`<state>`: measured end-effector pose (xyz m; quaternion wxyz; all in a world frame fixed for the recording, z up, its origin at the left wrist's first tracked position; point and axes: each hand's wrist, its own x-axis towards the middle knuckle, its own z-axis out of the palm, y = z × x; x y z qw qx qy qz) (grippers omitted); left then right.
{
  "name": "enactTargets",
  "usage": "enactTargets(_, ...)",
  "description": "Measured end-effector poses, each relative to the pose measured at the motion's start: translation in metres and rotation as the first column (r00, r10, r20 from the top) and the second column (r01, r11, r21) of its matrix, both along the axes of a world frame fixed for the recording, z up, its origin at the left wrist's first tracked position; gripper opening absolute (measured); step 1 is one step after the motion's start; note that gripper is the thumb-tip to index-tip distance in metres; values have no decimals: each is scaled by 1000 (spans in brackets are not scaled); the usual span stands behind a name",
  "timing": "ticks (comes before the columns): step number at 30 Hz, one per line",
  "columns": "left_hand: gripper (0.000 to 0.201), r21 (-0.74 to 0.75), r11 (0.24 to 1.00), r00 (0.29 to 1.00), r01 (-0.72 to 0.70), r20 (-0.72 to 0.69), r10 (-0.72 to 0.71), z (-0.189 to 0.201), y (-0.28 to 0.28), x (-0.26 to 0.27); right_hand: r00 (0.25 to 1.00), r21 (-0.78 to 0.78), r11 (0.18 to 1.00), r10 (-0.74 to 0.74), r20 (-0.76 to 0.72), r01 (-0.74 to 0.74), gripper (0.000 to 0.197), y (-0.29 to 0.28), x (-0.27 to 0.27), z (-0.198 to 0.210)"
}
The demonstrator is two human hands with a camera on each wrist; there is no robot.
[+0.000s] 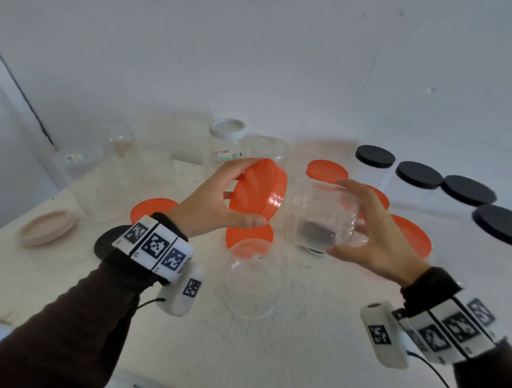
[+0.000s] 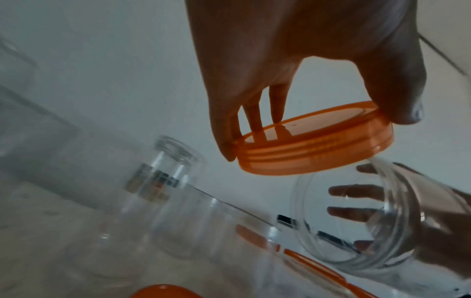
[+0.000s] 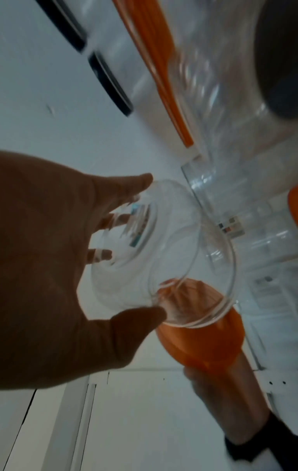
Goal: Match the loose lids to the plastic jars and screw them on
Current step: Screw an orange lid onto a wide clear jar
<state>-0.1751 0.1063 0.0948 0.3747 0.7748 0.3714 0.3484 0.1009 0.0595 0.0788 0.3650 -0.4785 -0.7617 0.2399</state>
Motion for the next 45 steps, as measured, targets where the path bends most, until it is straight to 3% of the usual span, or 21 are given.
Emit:
enactTargets(4, 83, 55, 998, 998, 40, 38, -42, 8, -9, 33, 995, -59, 995, -83, -55, 80, 88, -24, 28, -12)
enactTargets(9, 87, 73, 992, 994, 105, 14, -106, 6, -20, 81, 989, -149, 978, -145, 12, 145, 88, -51, 59, -33)
enactTargets(16, 97, 81, 989, 991, 121, -68, -116, -1, -34, 115, 972, -254, 957, -85, 220, 141, 112, -64, 78, -53)
enactTargets(24, 101, 72, 984, 981, 160, -122, -151, -17, -52, 144, 971, -303, 935, -124, 203, 183, 98, -83, 100, -64)
enactTargets(29, 101, 76, 987, 979, 141, -160, -127, -27, -61, 156, 961, -326, 923, -125, 245, 203, 103, -100, 124, -69)
enactTargets(35, 99, 69, 977, 947, 201, -268, -176, -43, -72, 174, 989, -490, 859, -125, 74, 145, 96, -112, 141, -77)
enactTargets(45, 93, 38, 939, 828, 340, -486, -280, -53, -89, 217, 994, -491, 867, -107, -13, 87, 94, -108, 139, -84)
